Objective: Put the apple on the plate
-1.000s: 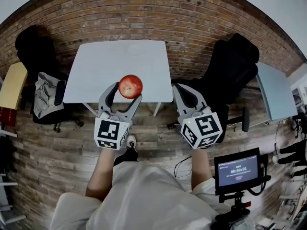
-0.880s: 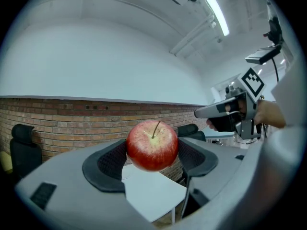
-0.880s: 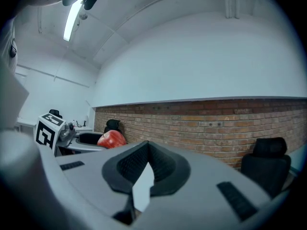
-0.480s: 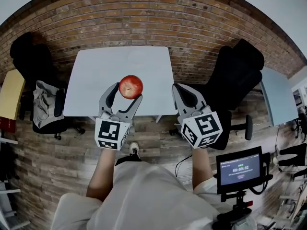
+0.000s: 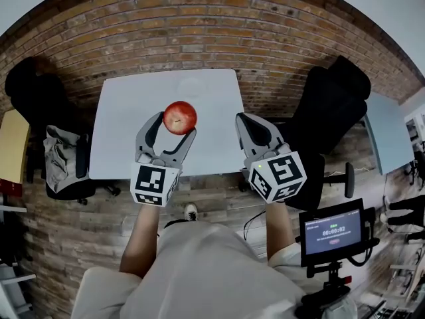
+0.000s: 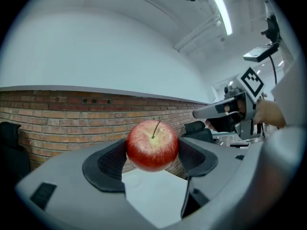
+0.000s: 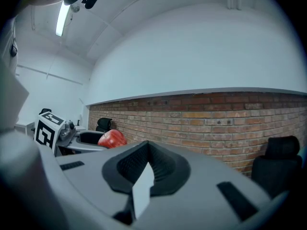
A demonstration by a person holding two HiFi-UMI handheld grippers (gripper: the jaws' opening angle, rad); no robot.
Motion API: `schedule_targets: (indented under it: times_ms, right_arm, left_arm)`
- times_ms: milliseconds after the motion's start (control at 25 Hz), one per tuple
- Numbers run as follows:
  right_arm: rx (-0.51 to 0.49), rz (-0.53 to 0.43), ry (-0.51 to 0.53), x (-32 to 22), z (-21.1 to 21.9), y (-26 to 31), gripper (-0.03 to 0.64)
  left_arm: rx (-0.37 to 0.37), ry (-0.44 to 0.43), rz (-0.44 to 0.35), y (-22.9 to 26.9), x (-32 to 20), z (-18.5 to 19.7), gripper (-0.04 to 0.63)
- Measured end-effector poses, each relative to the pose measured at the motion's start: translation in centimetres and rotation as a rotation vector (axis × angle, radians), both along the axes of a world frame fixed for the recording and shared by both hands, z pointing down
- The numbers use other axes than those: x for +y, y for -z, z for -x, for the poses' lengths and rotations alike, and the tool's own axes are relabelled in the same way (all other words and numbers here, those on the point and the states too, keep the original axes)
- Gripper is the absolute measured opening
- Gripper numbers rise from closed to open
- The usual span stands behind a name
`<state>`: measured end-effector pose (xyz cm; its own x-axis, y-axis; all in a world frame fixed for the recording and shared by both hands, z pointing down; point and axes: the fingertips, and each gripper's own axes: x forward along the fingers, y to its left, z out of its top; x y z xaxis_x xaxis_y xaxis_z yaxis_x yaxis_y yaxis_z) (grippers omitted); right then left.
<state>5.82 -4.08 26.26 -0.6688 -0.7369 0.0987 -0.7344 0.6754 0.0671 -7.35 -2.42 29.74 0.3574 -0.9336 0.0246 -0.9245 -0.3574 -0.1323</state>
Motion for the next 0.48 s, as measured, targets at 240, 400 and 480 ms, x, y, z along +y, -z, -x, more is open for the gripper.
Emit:
schedule_targets:
  times_ms: [240,400,480]
  right_arm:
    - [-0.002,0.015,-0.016,-2.8,2.0,-0.8,0.003]
    - [-0.004,0.027,-0.026,-4.2,3.1,-1.3,0.003]
    - [-0.004,0.033,-0.034,-4.7,3.7,-1.5,0.003]
  left_arm:
    - [0.005,-0.015,0.008,-0.5,-3.0,2.0,0.345]
    - [0.010,-0.021,0.015,-0.9,-4.3,3.2,0.345]
    - [0.011,-0.029,0.022,-1.2,-4.9,3.7,0.345]
